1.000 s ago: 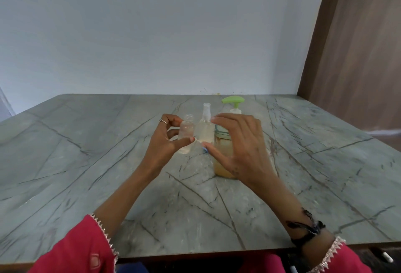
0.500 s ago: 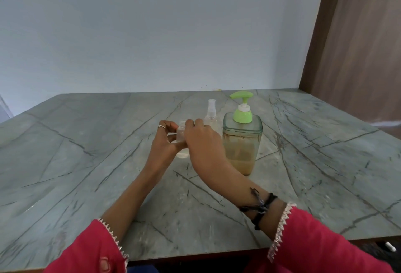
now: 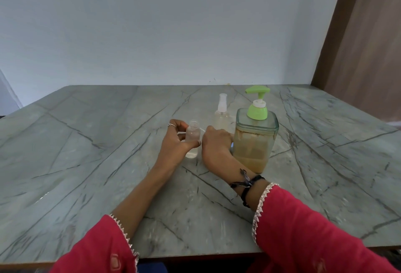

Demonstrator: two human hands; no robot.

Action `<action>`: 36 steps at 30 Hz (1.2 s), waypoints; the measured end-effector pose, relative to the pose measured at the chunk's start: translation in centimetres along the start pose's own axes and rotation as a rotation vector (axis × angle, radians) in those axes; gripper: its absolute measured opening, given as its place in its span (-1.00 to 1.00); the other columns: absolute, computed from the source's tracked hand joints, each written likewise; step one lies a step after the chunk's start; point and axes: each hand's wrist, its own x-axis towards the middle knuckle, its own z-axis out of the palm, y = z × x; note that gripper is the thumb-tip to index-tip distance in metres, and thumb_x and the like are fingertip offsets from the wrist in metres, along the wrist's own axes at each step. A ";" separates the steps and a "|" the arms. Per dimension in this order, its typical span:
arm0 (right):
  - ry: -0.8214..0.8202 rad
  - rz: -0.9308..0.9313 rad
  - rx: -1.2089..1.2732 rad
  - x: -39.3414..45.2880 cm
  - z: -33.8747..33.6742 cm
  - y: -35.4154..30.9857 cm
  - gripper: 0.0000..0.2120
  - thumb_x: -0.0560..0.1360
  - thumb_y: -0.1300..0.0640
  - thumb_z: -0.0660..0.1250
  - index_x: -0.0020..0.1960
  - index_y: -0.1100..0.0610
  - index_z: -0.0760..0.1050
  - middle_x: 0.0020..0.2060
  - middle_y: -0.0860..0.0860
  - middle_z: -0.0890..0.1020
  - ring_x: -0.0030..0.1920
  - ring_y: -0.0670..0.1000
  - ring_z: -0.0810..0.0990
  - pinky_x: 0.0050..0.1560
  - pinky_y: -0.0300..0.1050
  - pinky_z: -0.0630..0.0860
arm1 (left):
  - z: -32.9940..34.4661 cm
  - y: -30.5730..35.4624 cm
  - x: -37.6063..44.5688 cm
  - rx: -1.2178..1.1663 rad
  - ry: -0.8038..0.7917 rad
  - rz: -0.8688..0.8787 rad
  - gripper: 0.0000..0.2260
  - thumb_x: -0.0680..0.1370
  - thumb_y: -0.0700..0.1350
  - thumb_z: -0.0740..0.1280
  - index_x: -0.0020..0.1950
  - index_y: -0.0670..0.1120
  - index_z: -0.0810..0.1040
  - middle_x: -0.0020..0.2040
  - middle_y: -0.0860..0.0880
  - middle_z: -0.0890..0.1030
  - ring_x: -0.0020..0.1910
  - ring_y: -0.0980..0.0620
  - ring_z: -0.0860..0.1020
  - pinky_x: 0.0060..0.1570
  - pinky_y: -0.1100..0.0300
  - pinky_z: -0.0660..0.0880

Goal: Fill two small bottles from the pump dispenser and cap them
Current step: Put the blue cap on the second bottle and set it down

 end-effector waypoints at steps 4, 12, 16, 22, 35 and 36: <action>0.038 -0.009 0.084 -0.4 -0.2 0.1 -0.71 0.61 0.26 0.17 0.32 0.24 0.33 0.21 0.13 0.46 0.22 0.08 0.50 0.04 -0.15 0.46 | 0.2 -0.2 -0.1 -0.007 0.007 -0.020 -0.64 0.38 -0.35 0.43 -0.13 0.02 0.33 -0.14 0.03 0.50 -0.10 0.01 0.54 -0.08 0.18 0.52; 0.204 -0.017 0.409 -3.0 -2.6 1.2 -0.55 0.58 0.30 0.19 0.41 0.23 0.10 0.15 0.16 0.49 0.10 0.14 0.58 -0.10 -0.11 0.46 | 0.0 -0.6 -0.2 -0.094 -0.020 -0.113 -0.65 0.38 -0.32 0.42 -0.07 0.03 0.35 0.03 -0.12 0.55 -0.01 -0.07 0.55 -0.06 0.12 0.51; 0.317 -0.126 0.584 -4.5 -4.3 3.2 -0.71 0.59 0.21 0.20 0.28 0.19 0.24 -0.09 0.07 0.51 -0.13 0.08 0.52 -0.28 -0.17 0.31 | 0.0 -0.7 -0.3 -0.169 -0.038 -0.146 -0.70 0.41 -0.32 0.40 -0.02 -0.05 0.36 0.00 -0.13 0.55 -0.08 0.01 0.55 -0.13 0.22 0.50; 0.389 -0.245 0.782 -4.6 -4.6 4.9 -0.81 0.54 0.15 0.29 0.13 0.13 0.55 -0.01 0.04 0.56 -0.06 -0.02 0.50 -0.17 -0.23 0.30 | 0.2 -0.2 -0.4 -0.184 -0.088 -0.147 -0.73 0.44 -0.37 0.34 0.04 -0.12 0.38 -0.07 -0.04 0.55 -0.17 0.15 0.56 -0.15 0.35 0.47; 0.507 -0.234 0.934 -4.2 -6.1 5.9 -0.84 0.49 0.13 0.39 -0.02 0.21 0.51 -0.25 -0.07 0.53 -0.28 -0.14 0.45 -0.29 -0.41 0.33 | 0.4 -0.5 0.2 -0.226 -0.081 -0.160 -0.67 0.41 -0.48 0.28 -0.09 -0.05 0.37 -0.10 -0.01 0.59 -0.07 0.03 0.61 -0.09 0.21 0.48; 0.506 -0.232 0.945 -4.2 -6.1 5.7 -0.85 0.49 0.14 0.40 -0.02 0.20 0.52 -0.20 -0.03 0.57 -0.23 -0.10 0.48 -0.28 -0.41 0.33 | 0.3 -0.5 0.2 -0.229 -0.082 -0.162 -0.67 0.41 -0.48 0.28 -0.09 -0.06 0.37 -0.10 -0.01 0.60 -0.06 0.04 0.61 -0.08 0.21 0.49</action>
